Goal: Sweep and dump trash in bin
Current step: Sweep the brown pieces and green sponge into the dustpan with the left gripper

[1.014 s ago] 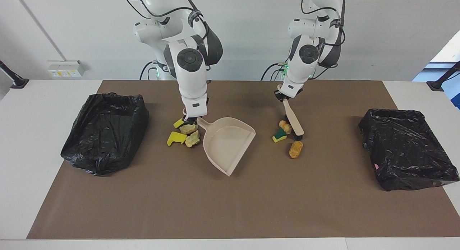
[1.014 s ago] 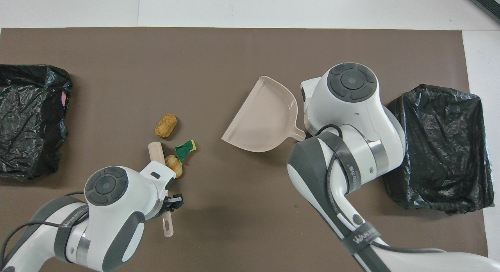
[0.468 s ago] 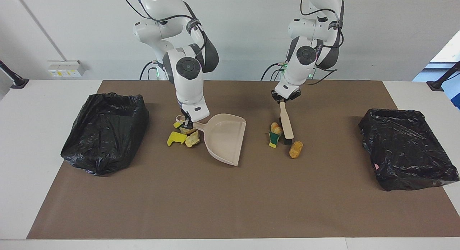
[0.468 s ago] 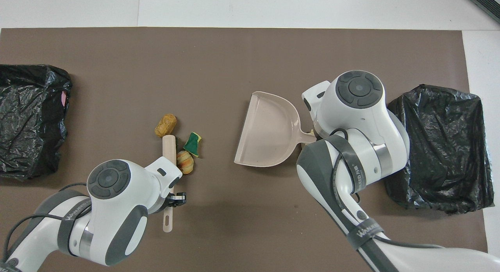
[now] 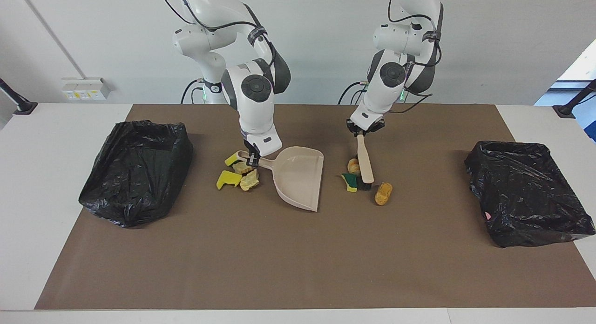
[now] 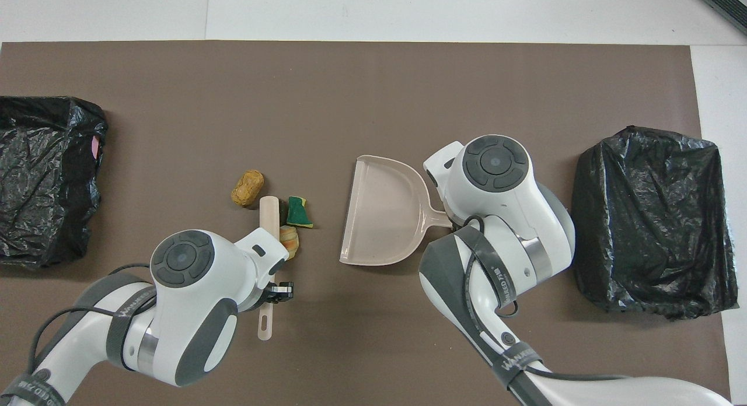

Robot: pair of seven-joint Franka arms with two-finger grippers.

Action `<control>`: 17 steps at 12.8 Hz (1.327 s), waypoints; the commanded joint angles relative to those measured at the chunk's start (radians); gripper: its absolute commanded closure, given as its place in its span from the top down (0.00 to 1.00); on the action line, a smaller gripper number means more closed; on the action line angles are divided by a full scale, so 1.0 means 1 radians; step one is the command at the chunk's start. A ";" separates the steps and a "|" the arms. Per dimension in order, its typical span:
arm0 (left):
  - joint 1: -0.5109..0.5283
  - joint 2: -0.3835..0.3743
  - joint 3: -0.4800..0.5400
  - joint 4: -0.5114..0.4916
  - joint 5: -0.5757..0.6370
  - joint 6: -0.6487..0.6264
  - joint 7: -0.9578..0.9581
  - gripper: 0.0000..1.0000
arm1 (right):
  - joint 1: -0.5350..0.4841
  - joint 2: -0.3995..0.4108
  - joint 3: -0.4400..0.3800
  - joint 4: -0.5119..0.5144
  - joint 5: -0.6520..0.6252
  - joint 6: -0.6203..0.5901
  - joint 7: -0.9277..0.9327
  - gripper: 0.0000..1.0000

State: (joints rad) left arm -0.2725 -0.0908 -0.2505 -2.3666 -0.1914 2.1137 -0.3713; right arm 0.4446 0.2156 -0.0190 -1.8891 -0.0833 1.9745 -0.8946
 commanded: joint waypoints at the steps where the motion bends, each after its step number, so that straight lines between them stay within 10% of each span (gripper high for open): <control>1: -0.020 0.071 -0.007 0.070 -0.039 0.031 0.003 0.00 | 0.020 0.005 0.005 -0.034 -0.044 0.052 -0.017 0.00; 17: 0.019 0.125 -0.148 0.294 -0.059 -0.099 -0.106 0.00 | 0.028 0.013 0.007 -0.034 -0.044 0.066 -0.004 0.00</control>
State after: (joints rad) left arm -0.2770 0.0352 -0.4148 -2.1114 -0.3167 2.0912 -0.4590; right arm 0.4766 0.2338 -0.0186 -1.9098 -0.1073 2.0162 -0.8947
